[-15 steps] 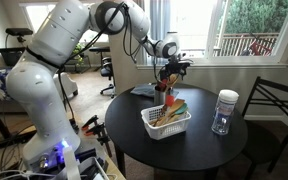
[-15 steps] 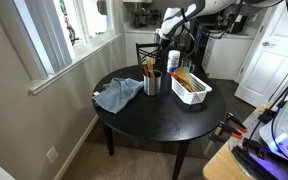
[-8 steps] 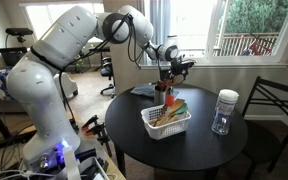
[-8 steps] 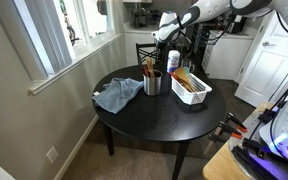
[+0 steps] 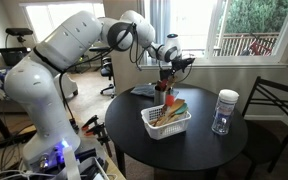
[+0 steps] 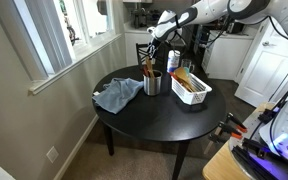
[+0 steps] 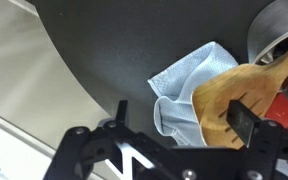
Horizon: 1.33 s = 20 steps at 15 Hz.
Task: Remove the spoon from the tin can
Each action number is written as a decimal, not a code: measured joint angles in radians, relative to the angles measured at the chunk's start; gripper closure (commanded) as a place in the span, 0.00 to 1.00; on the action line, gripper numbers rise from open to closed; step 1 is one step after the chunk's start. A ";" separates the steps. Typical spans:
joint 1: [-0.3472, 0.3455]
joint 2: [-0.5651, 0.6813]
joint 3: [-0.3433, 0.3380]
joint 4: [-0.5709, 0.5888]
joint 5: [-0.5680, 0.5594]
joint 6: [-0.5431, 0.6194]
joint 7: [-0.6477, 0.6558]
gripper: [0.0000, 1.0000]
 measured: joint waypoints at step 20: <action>-0.002 0.080 0.085 0.237 0.196 -0.484 -0.358 0.00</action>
